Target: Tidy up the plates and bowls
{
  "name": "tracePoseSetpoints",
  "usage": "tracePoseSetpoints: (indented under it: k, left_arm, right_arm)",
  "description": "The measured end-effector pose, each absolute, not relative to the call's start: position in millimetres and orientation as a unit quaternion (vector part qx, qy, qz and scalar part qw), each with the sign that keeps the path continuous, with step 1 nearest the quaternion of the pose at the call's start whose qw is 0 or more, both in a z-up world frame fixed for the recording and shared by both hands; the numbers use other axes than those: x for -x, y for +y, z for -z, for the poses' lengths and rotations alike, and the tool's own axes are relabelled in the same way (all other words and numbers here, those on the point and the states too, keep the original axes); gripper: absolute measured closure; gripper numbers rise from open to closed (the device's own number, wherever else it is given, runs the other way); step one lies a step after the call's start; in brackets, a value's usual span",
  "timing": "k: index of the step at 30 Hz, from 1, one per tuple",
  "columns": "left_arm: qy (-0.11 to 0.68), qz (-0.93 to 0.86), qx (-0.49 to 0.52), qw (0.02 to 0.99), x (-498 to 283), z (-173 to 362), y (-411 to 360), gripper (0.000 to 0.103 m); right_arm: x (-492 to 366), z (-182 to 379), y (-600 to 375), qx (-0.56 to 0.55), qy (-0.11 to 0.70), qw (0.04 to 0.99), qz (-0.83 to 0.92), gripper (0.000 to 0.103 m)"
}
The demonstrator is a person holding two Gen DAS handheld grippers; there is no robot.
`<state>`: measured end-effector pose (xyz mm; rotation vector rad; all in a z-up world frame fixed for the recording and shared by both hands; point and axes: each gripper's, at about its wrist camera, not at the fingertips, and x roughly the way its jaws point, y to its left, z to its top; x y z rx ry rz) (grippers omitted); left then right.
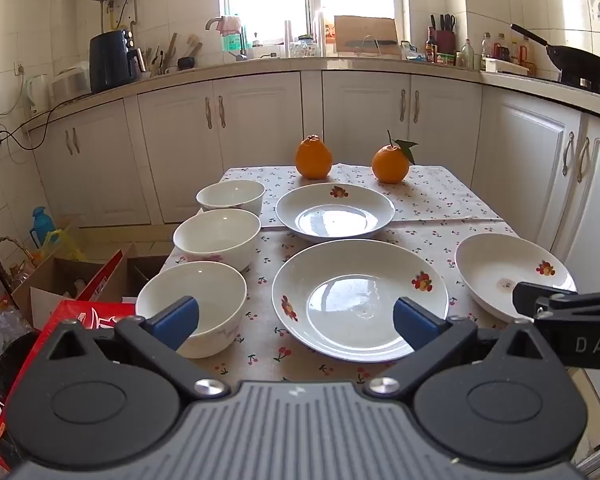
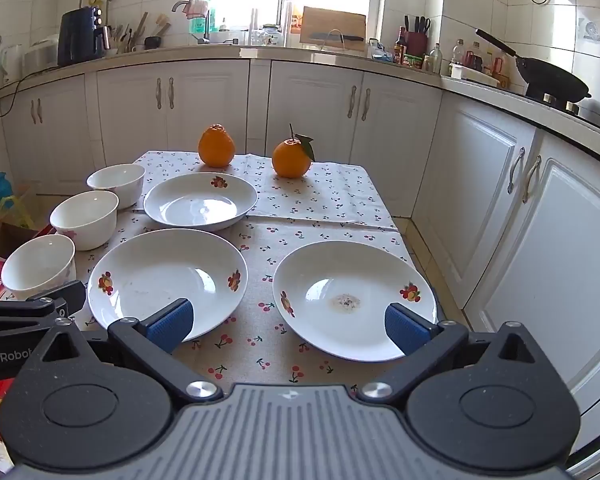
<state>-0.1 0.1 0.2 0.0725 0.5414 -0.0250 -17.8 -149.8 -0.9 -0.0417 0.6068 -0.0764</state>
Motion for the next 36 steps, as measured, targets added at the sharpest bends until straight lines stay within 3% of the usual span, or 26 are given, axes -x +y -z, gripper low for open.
tracePoseSetpoints:
  k: [36]
  left_arm:
    - [0.271,0.007,-0.034,0.962,2.6,2.0,-0.1,0.001]
  right_arm:
    - [19.7,0.8,-146.0,0.028,0.293,0.955,0.037,0.0]
